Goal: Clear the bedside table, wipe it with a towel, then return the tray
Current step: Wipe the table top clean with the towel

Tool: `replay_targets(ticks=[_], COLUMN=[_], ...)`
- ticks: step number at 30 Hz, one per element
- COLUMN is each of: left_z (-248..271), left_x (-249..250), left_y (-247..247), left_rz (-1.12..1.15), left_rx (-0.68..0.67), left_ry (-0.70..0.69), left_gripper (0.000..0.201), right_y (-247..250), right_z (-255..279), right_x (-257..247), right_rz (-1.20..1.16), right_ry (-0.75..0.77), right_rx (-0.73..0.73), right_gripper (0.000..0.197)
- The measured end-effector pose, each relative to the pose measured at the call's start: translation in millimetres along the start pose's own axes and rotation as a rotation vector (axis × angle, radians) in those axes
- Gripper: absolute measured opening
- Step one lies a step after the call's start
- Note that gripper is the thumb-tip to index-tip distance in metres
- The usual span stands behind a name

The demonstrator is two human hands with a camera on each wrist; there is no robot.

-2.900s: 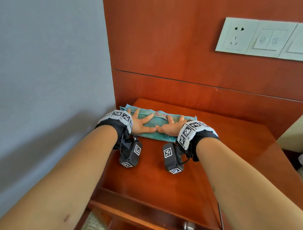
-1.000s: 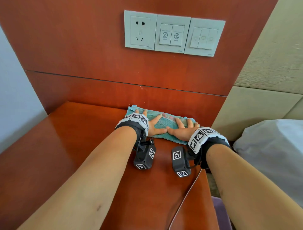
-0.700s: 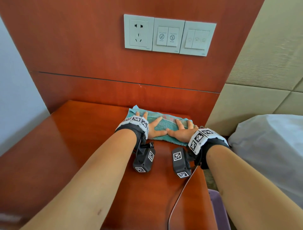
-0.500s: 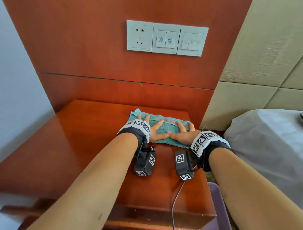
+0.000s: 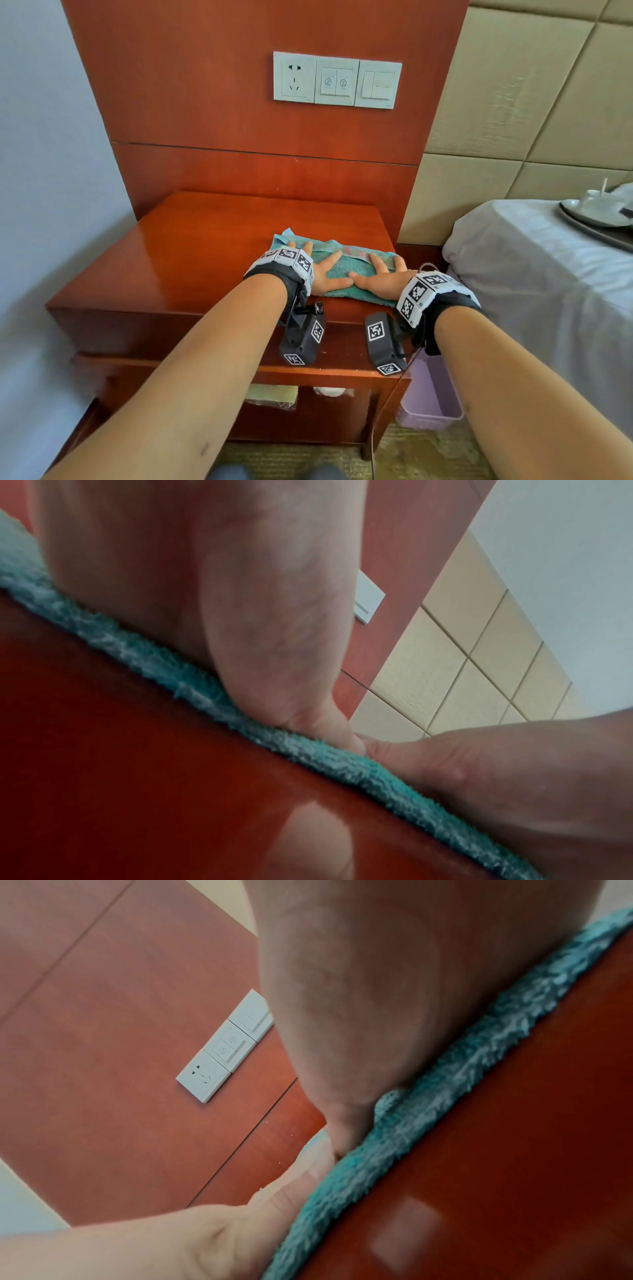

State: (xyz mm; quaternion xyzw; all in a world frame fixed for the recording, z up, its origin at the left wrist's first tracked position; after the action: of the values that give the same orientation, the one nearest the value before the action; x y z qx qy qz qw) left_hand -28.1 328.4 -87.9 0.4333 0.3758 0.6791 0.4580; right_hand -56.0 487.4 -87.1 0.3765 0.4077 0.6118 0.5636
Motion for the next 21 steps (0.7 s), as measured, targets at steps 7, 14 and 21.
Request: replay_targets(ticks=[7,14,21], left_z=[52,68,72], left_x=[1,-20,-107], left_y=[-17,-16,0], left_rz=[-0.011,-0.060,0.001], left_rx=[-0.011,-0.001,0.019], left_ry=[-0.015,-0.076,0.010], left_gripper=[0.079,0.078,0.082], right_y=[-24,-32,-27], right_z=[38,55,71], right_x=[6,-19,-105], right_rz=[0.031,0.059,0.089], right_ry=[-0.031,-0.086,0.053], right_rx=[0.048,0.095,0.035], right_gripper=[0.080,0.080,0.079])
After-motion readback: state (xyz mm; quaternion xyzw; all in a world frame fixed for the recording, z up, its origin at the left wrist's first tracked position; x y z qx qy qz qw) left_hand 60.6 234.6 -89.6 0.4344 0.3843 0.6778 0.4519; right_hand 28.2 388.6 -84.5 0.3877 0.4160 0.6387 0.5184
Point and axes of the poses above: each hand's wrist, its own z-axis away from the middle knuckle, its own y-axis out of the back of the hand, x = y × z, the point moved 6 cm from there along -z, towards the middle knuckle, and after that the axes turned 12 degrees about z, right-handed, at the moved point
